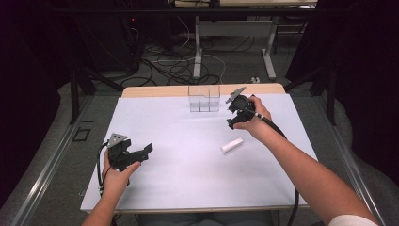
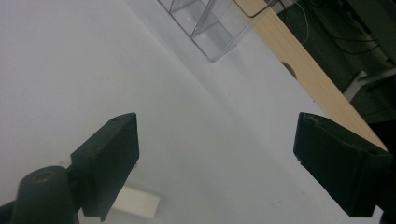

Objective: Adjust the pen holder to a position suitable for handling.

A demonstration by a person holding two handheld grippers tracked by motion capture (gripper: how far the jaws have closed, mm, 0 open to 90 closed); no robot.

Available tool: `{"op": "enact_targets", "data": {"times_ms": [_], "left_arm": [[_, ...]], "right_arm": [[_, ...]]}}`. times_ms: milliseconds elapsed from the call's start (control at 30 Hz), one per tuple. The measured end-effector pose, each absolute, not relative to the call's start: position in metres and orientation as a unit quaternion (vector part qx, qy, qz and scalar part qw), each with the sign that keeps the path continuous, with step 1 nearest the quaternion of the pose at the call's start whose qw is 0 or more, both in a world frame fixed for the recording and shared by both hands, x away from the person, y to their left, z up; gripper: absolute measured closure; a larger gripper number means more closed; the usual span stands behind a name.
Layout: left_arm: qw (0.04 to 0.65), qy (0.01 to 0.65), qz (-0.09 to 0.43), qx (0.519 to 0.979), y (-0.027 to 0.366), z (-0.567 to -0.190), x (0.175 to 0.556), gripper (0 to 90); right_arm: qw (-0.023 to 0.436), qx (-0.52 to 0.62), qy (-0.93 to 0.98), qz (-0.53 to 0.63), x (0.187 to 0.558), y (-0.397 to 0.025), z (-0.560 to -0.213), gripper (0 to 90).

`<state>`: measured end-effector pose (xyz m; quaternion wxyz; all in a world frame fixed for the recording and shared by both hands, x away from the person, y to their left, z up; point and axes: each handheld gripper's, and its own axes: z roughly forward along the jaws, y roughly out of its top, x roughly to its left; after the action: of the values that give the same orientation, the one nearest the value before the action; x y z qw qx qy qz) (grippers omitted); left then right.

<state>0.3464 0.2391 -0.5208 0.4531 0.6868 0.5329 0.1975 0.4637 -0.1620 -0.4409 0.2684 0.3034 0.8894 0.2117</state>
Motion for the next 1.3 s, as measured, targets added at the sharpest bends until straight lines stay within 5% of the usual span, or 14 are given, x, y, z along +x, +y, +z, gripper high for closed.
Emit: {"op": "enact_targets", "data": {"times_ms": [700, 1300], "left_arm": [[0.448, 0.532, 0.189, 0.693, 0.239, -0.523, 0.349, 4.3], [0.445, 0.536, 0.185, 0.693, 0.241, -0.525, 0.353, 4.3]], "right_arm": [[0.274, 0.171, 0.930, 0.172, 0.520, -0.135, -0.435, 42.4], [0.285, 0.151, 0.931, 0.170, 0.551, -0.129, -0.454, 41.6]]}}
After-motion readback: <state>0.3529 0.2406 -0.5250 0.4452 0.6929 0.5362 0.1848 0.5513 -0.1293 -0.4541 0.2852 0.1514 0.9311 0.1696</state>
